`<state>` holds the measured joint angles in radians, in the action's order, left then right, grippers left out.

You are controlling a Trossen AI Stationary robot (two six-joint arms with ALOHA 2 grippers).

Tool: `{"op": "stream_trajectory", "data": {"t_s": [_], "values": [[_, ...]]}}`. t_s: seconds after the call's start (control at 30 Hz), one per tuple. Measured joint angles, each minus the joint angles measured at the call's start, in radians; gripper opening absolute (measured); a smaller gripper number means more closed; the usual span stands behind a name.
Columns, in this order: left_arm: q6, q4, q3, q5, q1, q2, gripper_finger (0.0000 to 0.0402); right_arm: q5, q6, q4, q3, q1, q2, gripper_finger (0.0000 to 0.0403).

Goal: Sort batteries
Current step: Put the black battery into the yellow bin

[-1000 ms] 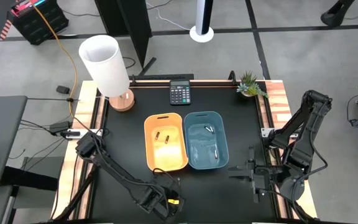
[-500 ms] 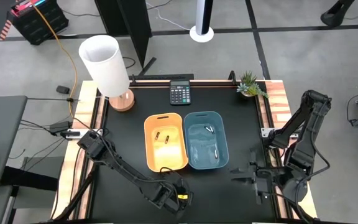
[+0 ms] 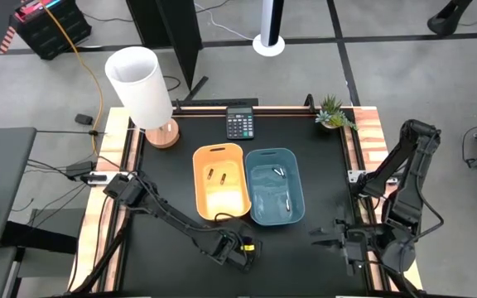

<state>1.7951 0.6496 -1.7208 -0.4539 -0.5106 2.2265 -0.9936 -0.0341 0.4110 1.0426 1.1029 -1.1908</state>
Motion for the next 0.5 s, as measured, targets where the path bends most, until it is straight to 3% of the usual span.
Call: {"op": "stream_trajectory", "data": {"t_s": [0.5], "values": [[-0.013, 0.015, 0.005, 0.116, 0.034, 0.000, 0.0119, 0.000, -0.004, 0.002, 0.000, 0.043, 0.000, 0.0141]]}}
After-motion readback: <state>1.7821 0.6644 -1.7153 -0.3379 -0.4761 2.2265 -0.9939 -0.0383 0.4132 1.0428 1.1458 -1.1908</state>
